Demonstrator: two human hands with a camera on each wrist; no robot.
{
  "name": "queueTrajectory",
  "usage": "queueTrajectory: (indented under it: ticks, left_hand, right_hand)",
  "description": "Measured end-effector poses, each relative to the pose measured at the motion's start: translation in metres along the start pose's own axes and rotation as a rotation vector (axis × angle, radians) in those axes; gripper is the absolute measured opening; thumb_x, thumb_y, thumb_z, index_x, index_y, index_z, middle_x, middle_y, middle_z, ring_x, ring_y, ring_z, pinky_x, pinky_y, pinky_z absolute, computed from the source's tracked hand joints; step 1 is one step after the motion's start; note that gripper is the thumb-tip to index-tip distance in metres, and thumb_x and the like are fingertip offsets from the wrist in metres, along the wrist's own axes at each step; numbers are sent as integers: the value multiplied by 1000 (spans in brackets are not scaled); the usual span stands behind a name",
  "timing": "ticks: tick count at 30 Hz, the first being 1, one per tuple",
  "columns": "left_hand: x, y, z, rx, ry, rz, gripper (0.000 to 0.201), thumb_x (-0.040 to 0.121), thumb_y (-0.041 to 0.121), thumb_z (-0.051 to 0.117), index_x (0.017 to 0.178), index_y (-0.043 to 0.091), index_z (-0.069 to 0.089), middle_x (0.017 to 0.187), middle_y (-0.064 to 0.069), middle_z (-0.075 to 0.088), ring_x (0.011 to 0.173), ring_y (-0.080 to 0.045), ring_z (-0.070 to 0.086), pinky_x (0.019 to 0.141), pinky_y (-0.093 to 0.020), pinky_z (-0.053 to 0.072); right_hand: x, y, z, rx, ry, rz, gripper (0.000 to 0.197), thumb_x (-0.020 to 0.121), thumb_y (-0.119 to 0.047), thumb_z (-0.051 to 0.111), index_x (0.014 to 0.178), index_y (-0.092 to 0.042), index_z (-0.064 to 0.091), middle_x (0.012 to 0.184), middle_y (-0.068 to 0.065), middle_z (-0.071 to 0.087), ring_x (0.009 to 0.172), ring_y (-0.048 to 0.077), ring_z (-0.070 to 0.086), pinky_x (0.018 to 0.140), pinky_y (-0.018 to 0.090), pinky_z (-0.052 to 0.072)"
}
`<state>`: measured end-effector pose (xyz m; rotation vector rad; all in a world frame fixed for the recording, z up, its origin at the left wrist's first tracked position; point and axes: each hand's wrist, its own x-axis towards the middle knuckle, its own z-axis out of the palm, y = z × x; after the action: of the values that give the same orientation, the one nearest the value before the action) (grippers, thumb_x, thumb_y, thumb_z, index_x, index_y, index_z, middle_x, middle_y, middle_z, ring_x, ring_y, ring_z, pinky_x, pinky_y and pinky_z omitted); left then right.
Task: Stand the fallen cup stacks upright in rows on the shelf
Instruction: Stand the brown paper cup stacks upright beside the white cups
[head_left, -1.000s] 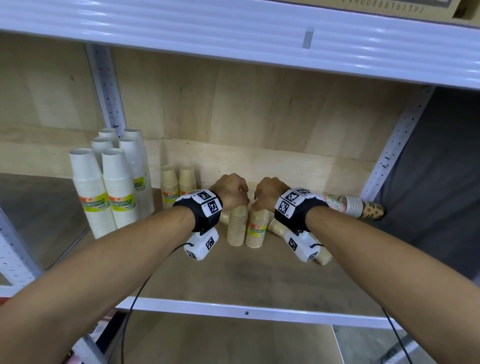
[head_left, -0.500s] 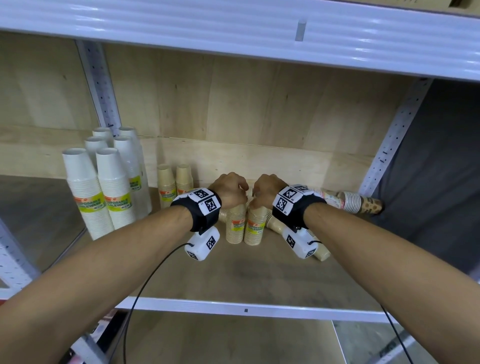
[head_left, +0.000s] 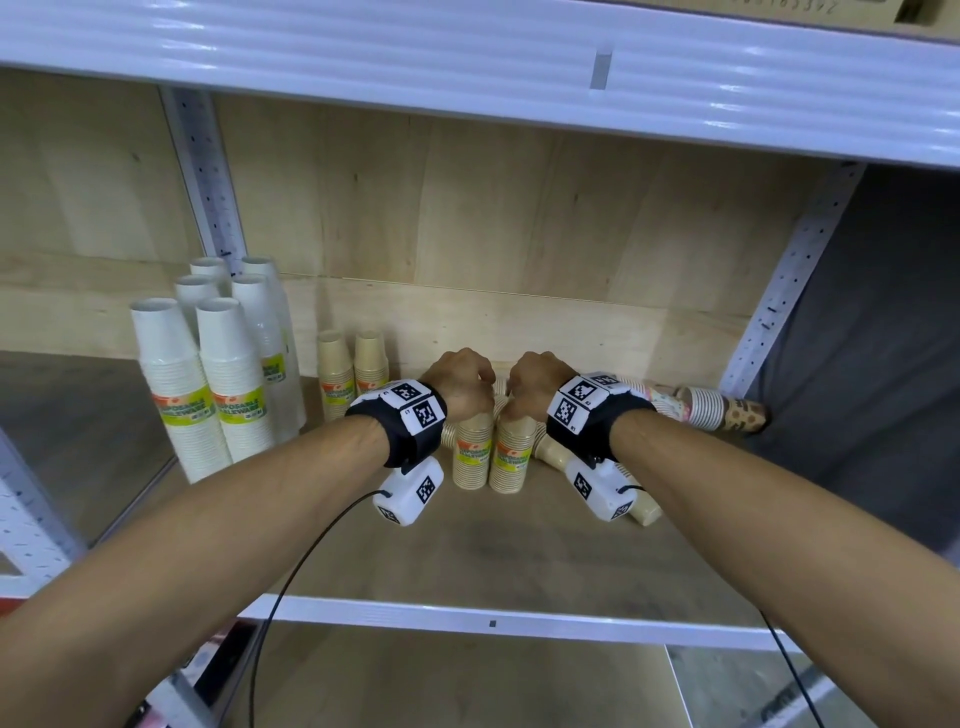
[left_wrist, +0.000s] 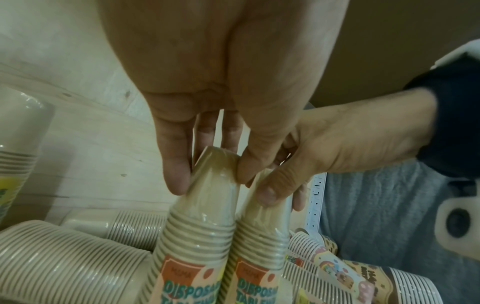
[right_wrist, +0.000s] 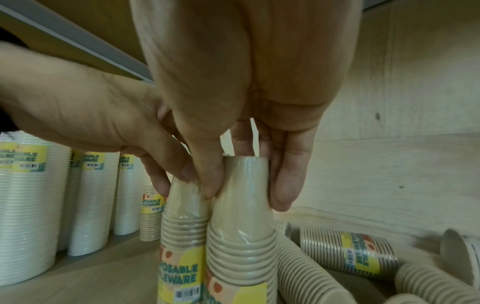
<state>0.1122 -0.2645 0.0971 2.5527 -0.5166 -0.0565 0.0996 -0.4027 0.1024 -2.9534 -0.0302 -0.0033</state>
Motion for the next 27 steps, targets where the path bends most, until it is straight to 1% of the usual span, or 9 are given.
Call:
queueTrajectory:
  ticks: [2, 4, 6, 12, 16, 19, 23, 25, 27]
  left_hand:
    - [1, -1, -4, 9, -7, -2, 37, 81, 18, 71, 118, 15, 68, 124, -3, 60, 111, -21, 57, 81, -27, 46]
    - [0, -3, -10, 23, -25, 7, 37, 82, 17, 71, 119, 14, 69, 122, -2, 61, 105, -18, 56, 80, -25, 44]
    - [0, -4, -16, 36, -42, 17, 37, 82, 15, 72, 119, 13, 69, 115, 0, 61, 97, -14, 54, 77, -24, 43]
    - [-1, -16, -35, 53, -69, -66, 34, 80, 14, 75, 114, 16, 71, 111, -2, 63, 92, -20, 65, 70, -28, 57]
    - [-3, -29, -50, 58, -86, -145, 35, 79, 11, 76, 114, 13, 71, 108, -7, 66, 90, -27, 70, 70, -33, 61]
    - [-5, -40, -60, 90, -62, -206, 33, 78, 8, 76, 110, 10, 72, 106, -8, 68, 91, -28, 70, 72, -36, 62]
    - [-7, -59, -72, 193, 24, -258, 17, 82, 9, 73, 99, 13, 71, 96, -3, 66, 75, -15, 63, 59, -23, 53]
    - [-9, -71, -77, 246, 42, -267, 16, 83, 15, 72, 99, 17, 70, 95, -1, 62, 81, -13, 58, 71, -24, 51]
    - [-9, -81, -79, 250, 73, -299, 25, 85, 16, 71, 109, 11, 70, 97, -2, 62, 87, -15, 58, 77, -25, 49]
  right_hand:
    - [-1, -1, -4, 6, -31, -1, 42, 74, -27, 81, 106, -3, 68, 102, 12, 67, 93, 25, 66, 64, 27, 47]
    - [-1, -2, -6, 5, -55, -3, 28, 74, -26, 80, 84, -4, 65, 85, 11, 62, 79, 23, 62, 53, 24, 40]
    - [-2, -4, -8, 12, -53, -2, 35, 75, -23, 80, 63, -9, 50, 69, 6, 51, 65, 20, 52, 45, 23, 31]
    - [-3, -24, -18, -9, -90, -96, 27, 75, -24, 80, 83, -6, 62, 77, 7, 56, 74, 21, 56, 51, 24, 38]
    - [5, -43, -16, 28, -105, -134, 40, 73, -27, 81, 61, -10, 48, 62, 2, 46, 65, 18, 52, 47, 23, 33]
    - [9, -59, -15, 70, -110, -160, 42, 74, -30, 80, 58, -10, 47, 58, 1, 46, 60, 17, 49, 46, 22, 32]
    - [14, -78, -11, 89, -65, -171, 32, 76, -28, 79, 70, -6, 57, 69, 4, 53, 69, 18, 53, 45, 22, 29]
    - [20, -89, -7, 109, -64, -173, 36, 75, -27, 81, 63, -8, 53, 69, 5, 53, 71, 20, 53, 45, 22, 30]
    - [29, -97, -2, 126, -74, -186, 41, 74, -28, 82, 59, -11, 48, 73, 7, 54, 72, 21, 53, 47, 22, 32]
